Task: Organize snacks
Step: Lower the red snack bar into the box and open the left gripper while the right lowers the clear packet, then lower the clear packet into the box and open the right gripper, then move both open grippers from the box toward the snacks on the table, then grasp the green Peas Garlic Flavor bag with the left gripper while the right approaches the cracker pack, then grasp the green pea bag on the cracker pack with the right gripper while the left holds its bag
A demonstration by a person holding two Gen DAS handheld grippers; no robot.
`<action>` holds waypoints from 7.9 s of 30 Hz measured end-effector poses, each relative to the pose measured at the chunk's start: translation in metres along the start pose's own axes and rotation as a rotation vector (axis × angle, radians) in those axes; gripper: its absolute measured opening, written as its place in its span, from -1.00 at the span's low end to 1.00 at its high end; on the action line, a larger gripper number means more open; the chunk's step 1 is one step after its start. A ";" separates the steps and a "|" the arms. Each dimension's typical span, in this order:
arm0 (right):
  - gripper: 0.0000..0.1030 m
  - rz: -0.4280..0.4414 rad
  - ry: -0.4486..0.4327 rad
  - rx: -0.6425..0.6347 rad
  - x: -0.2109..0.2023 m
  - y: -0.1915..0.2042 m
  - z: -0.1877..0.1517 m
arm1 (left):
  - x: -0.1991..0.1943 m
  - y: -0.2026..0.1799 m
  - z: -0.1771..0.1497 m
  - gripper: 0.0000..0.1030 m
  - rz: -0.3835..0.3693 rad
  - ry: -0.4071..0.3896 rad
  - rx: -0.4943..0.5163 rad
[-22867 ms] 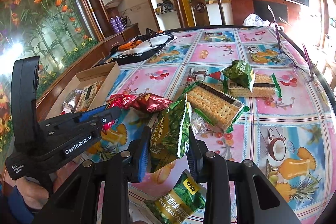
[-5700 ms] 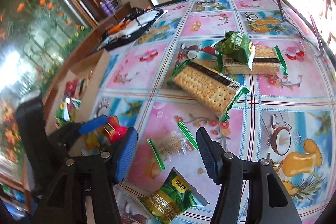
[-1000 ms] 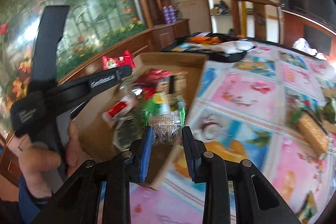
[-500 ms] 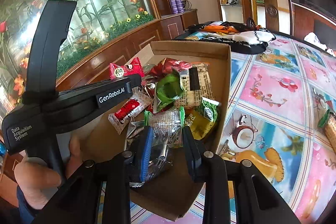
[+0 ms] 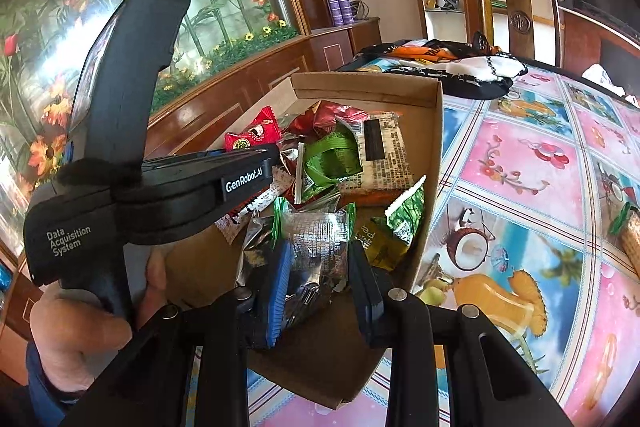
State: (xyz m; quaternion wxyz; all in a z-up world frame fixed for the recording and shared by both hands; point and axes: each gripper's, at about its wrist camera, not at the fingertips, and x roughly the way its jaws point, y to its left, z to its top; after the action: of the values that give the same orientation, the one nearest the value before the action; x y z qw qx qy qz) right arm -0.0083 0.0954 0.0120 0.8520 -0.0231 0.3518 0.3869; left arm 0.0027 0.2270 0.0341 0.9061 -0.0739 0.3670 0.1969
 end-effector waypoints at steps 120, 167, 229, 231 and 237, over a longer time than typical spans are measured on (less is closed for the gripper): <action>-0.03 -0.041 -0.147 0.197 -0.087 -0.078 0.005 | -0.046 -0.023 -0.012 0.46 -0.024 -0.159 0.002; 0.04 -0.180 -0.346 0.637 -0.217 -0.246 -0.023 | -0.107 -0.252 -0.117 0.65 -0.522 0.068 0.564; -0.15 -0.425 -0.084 0.509 -0.111 -0.283 0.002 | -0.017 -0.213 -0.036 -0.31 -0.417 0.138 0.301; -0.13 -0.441 -0.076 0.479 -0.109 -0.278 0.002 | -0.016 -0.213 -0.037 -0.31 -0.414 0.139 0.303; -0.27 -0.439 -0.081 0.463 -0.110 -0.273 0.001 | -0.019 -0.210 -0.034 -0.31 -0.429 0.122 0.291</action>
State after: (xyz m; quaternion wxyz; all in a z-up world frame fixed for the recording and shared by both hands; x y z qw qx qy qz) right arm 0.1266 -0.1657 0.0176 0.9111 0.1115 0.3828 0.1043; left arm 0.0548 0.0200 0.0206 0.9044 -0.0307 0.4214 -0.0591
